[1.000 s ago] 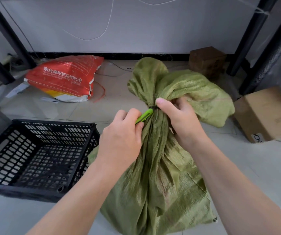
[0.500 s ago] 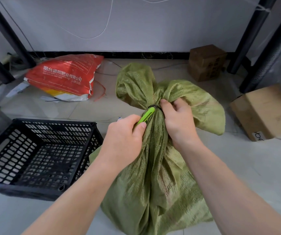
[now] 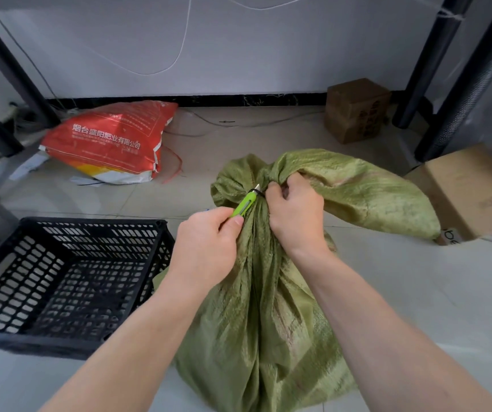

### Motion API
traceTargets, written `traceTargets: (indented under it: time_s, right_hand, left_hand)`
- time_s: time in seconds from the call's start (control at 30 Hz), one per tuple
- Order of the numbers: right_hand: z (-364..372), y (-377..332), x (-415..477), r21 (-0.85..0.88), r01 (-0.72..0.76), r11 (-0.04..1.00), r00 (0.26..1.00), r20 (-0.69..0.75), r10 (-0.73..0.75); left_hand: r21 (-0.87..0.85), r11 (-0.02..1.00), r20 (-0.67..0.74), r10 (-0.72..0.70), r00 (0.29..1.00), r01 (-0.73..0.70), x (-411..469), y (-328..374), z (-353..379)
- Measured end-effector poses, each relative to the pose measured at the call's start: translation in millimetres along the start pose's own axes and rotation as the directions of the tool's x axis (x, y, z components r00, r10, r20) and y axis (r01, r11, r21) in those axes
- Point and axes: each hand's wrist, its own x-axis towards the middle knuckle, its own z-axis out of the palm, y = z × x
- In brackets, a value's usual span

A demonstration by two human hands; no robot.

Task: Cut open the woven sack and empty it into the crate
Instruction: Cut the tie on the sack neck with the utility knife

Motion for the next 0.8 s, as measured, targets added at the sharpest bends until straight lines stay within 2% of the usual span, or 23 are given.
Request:
traceTargets:
  time_s: [0.07,0.1,0.17,0.27,0.37,0.53,0.6,0.7,0.8]
  right_hand:
    - [-7.4,20.9,3.9,-0.093,-0.072,0.993,0.997,0.016,0.074]
    - [-15.8,31.8,4.8,-0.135,-0.120,0.984,0.993,0.000,0.121]
    - [-31.1,41.0,13.6,-0.118,-0.153,0.981,0.987,-0.071,0.145]
    - [-33.7,22.3,19.8,-0.030,-0.031,0.999,0.996,-0.088,0.029]
    - [-24.9,8.8,15.6,0.038,-0.014,0.999,1.000,-0.001,0.014]
    - [-24.9,-1.6,8.2,0.182,-0.022,0.983,0.988,0.151,-0.006]
    - [-24.1,0.6,6.8,0.251,-0.023,0.968,0.967,0.252,-0.043]
    - [-24.5,11.8,8.7,0.384,-0.138,0.913,0.935,0.354,-0.008]
    - [-19.8,23.8,10.6,0.368,-0.200,0.908,0.943,0.325,0.076]
  left_hand:
    - [-0.309,0.937,-0.104,-0.203,0.974,0.162,15.0,-1.6,-21.1]
    - [-0.440,0.880,-0.146,-0.263,0.954,0.176,23.9,-5.0,-39.7]
    - [-0.551,0.821,-0.158,-0.278,0.948,0.148,38.8,-15.4,-67.3]
    - [-0.436,0.885,-0.095,-0.227,0.969,0.165,33.1,-29.2,-55.8]
    - [-0.325,0.928,0.000,-0.195,0.981,0.185,30.4,-27.0,-32.0]
    - [-0.369,0.911,0.155,-0.135,0.979,0.184,22.2,-17.3,-19.3]
    - [-0.326,0.927,0.223,-0.115,0.968,0.185,16.5,-14.1,-8.4]
    - [-0.207,0.965,0.176,-0.127,0.976,0.163,16.6,-20.0,0.2]
    - [-0.143,0.975,0.057,-0.164,0.985,0.170,19.1,-26.9,-2.4]
